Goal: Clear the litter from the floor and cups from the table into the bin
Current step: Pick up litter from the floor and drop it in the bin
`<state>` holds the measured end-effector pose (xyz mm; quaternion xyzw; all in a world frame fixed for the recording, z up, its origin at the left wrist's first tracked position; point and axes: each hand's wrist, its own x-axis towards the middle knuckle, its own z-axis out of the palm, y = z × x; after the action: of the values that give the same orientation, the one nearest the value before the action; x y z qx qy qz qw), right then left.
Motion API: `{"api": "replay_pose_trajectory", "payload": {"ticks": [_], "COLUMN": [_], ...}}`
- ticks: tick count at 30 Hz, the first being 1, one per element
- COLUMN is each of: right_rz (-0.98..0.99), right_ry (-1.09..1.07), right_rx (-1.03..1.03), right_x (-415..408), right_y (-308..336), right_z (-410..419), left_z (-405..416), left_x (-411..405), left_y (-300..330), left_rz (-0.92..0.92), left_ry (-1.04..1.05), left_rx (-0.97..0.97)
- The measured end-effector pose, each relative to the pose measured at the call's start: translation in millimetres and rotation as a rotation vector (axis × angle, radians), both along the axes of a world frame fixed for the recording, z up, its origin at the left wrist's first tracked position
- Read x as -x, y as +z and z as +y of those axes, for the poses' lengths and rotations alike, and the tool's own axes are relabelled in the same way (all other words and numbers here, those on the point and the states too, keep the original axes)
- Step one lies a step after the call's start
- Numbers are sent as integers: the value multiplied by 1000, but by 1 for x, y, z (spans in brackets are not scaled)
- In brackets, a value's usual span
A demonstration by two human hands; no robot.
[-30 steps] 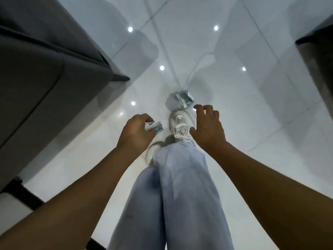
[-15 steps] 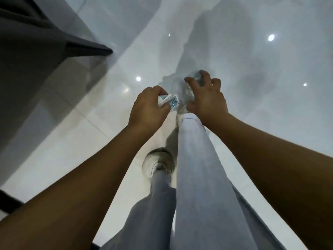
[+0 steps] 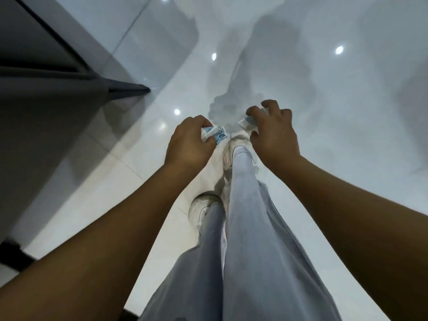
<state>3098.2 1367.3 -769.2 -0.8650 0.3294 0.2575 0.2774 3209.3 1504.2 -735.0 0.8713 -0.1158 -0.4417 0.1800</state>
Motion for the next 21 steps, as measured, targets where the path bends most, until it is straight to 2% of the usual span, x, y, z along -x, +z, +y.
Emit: {"api": "replay_pose_trajectory", "payload": {"ticks": [6,9,15,21], "right_rz": [29,38,6,-26], "right_ry": [-75,-141,-453,-637], "right_rx": [-23,-15,51,37], "right_x": [5,13,42,109], "right_y": [147,241,390,506], "right_z": [1,5,23,88], "left_z": [-17,-31,-49,-19], "left_x": [-7,-13,-8,48], "left_y": [138,227,373,478], "left_rz": [-12,-62,-244,-356], "left_ry": [-213,-453,-1051,-1288], "left_rx": [-13,-14,72,152]}}
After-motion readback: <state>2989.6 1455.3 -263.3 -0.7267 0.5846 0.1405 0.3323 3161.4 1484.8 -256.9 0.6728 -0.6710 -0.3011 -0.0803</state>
